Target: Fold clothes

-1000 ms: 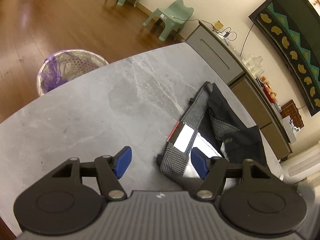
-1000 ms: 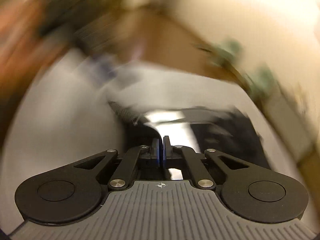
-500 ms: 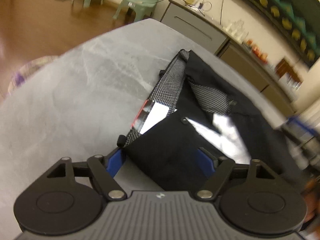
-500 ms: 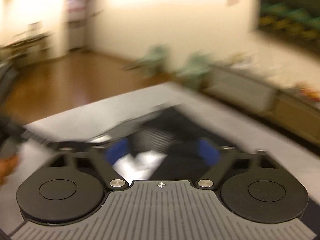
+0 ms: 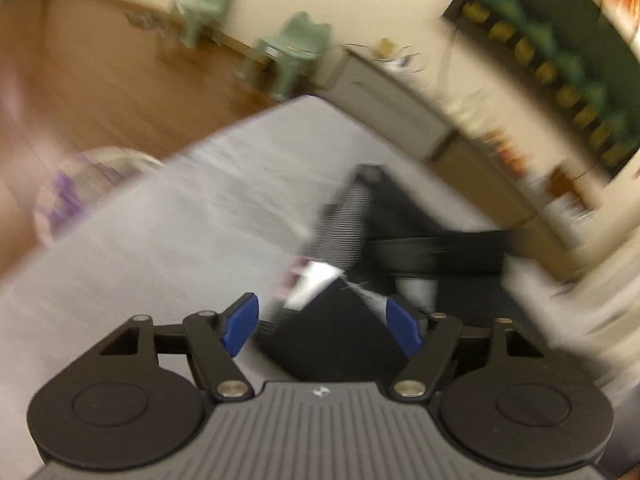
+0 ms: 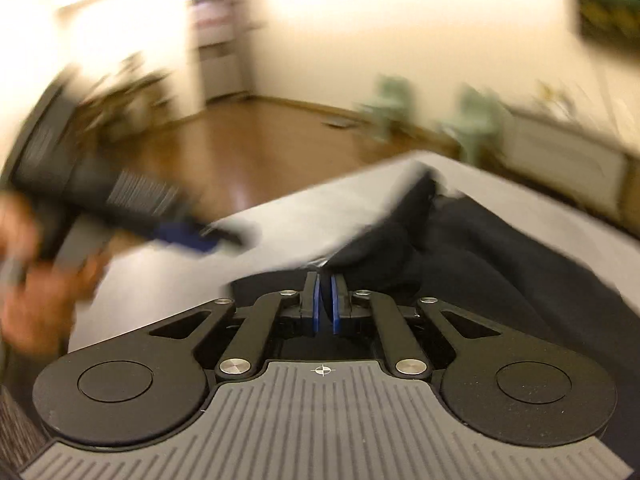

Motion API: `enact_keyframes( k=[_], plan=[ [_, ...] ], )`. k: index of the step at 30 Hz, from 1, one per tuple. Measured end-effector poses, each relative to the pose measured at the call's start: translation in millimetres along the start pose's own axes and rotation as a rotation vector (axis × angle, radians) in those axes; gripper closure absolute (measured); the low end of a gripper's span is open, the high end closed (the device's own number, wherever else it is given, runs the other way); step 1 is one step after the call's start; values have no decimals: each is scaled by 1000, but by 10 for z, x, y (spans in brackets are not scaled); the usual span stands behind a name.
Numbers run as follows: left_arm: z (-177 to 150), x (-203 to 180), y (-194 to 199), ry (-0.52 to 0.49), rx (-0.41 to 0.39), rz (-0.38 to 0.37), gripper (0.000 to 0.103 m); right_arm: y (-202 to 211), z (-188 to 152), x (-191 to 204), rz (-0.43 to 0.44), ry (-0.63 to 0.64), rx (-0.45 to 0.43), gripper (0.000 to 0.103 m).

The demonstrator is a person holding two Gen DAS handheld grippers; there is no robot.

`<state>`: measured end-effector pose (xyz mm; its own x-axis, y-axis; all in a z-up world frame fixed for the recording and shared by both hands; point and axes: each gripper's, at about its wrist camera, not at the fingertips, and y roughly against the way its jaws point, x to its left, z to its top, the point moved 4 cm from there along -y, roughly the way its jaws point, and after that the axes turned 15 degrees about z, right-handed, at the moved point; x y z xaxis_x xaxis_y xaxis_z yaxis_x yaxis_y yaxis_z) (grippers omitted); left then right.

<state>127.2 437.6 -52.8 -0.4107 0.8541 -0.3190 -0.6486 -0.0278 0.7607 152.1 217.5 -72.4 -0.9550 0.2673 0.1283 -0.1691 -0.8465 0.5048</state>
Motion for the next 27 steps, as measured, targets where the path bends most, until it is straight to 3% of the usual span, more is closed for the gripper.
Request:
enact_keyframes(
  k=[1, 2, 3, 6, 9, 11, 12, 14, 17, 18, 21, 23, 27],
  plan=[
    [25, 32, 52, 31, 2, -37, 25, -71, -36, 120, 6, 48, 21, 75],
    [17, -1, 52, 24, 14, -60, 23, -149, -107, 172, 1, 68, 55, 68],
    [-15, -71, 15, -11, 30, -62, 21, -173, -166, 204, -7, 74, 73, 68],
    [-142, -270, -193, -119, 85, 14, 19, -34, -295, 223, -38, 39, 64, 60],
    [-268, -444, -402, -203, 103, 105, 20, 428, -418, 213, -104, 25, 38, 45],
    [-275, -511, -422, -235, 73, 144, 23, 764, -547, 210, -179, 37, 47, 29],
    [-272, -535, -431, -248, 58, 164, 26, 928, -621, 210, -222, 46, 57, 28],
    [-277, -525, -491, -290, 34, 257, 47, 1330, -843, 148, -304, 15, 93, 28],
    [-271, -456, -528, -337, -6, 377, 48, 1991, -1182, -29, -421, -102, 139, 28],
    [-239, -408, -510, -305, -5, 377, 48, 2207, -1311, -132, -462, -161, 138, 28],
    [-114, -166, -298, -114, 9, 284, 48, 2872, -1686, -333, -587, -330, 120, 28],
    [-69, 23, -142, 0, 26, 197, 39, 3233, -1887, -419, -638, -416, 81, 28],
    [-122, 311, -49, 146, 93, 50, 35, 3777, -2219, -582, -701, -566, -37, 27]
  ],
)
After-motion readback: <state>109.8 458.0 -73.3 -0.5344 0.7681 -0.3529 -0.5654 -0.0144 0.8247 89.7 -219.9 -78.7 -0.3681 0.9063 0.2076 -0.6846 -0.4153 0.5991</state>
